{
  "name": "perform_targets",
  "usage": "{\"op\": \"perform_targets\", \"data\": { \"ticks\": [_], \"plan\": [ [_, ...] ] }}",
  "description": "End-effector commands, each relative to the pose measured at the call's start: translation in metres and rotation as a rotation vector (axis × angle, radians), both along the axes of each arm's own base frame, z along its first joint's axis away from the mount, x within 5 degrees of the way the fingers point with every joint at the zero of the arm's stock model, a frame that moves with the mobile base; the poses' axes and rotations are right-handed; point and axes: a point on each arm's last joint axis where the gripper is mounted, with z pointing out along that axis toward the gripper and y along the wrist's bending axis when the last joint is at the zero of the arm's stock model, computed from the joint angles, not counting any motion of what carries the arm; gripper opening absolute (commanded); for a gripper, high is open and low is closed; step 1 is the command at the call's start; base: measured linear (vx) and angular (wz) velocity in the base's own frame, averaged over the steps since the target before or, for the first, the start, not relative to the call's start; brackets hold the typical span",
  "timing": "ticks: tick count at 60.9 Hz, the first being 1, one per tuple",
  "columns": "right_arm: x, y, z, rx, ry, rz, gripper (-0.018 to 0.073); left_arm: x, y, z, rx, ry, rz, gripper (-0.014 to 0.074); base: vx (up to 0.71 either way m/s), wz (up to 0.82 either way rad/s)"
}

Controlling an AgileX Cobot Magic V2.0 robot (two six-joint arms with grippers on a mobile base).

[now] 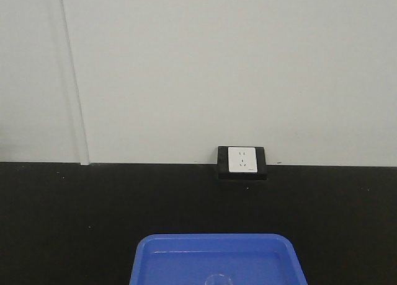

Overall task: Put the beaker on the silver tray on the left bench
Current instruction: 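Lower the open right gripper around the clear glass beaker in the blue tray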

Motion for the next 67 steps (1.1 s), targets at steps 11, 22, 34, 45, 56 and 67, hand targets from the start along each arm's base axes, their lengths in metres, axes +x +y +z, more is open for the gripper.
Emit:
{"op": "perform_targets", "data": {
  "ticks": [11,22,34,45,56,67],
  "plan": [
    [-0.001,0.001,0.01,-0.009,-0.126,0.012,-0.0011,0.002,-0.001,0.0,-0.007,-0.063,-0.011,0.0001,0.0,0.0],
    [-0.005,0.005,0.042,-0.01,-0.375,0.049,-0.0011,0.002,-0.001,0.0,-0.007,-0.063,-0.011,0.0001,0.0,0.0],
    [0.009,0.006,0.107,-0.04,-0.415,0.053,-0.0011,0.002,-0.001,0.0,-0.007,-0.063,-0.011,0.0001,0.0,0.0],
    [0.074,0.008,0.145,-0.063,-0.268,0.059,-0.0011,0.002,-0.001,0.0,-0.007,-0.063,-0.011,0.0001,0.0,0.0],
    [0.129,0.011,0.145,-0.053,-0.176,0.073,-0.0011,0.002,-0.001,0.0,-0.007,-0.063,-0.011,0.0001,0.0,0.0],
    [0.162,0.013,0.124,-0.042,-0.143,0.094,-0.0005,0.002,-0.001,0.0,-0.007,-0.063,-0.011,0.0001,0.0,0.0]
  ]
}}
